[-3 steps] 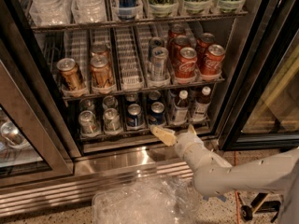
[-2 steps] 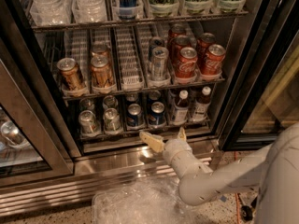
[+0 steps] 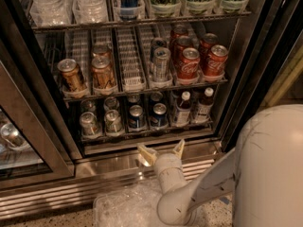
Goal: Pick blue plastic bottle from bottom shelf of fridge
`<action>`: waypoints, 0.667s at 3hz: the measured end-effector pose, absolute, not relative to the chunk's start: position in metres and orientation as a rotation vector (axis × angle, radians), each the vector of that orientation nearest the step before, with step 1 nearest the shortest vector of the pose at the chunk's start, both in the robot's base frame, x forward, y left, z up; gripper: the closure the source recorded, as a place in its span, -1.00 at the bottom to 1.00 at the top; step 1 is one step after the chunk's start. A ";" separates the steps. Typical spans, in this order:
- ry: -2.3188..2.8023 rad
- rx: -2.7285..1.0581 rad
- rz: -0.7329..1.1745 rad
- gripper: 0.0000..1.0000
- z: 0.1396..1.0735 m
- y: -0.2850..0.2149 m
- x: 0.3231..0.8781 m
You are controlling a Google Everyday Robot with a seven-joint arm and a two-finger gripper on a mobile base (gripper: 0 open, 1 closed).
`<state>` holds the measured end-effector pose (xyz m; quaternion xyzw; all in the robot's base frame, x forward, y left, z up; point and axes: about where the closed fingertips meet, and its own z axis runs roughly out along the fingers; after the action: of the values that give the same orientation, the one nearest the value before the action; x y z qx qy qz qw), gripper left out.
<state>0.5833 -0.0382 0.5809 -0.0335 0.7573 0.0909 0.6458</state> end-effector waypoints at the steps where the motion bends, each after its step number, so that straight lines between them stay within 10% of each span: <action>1: 1.692 0.015 -0.040 -1.00 0.578 -0.087 0.579; 2: 1.621 0.071 -0.227 -1.00 0.595 -0.131 0.579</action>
Offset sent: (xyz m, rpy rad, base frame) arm -0.0188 -0.1651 0.0734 -0.3200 -0.3159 -0.6365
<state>0.5790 -0.1311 0.5953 0.0317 0.7229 -0.1014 0.6827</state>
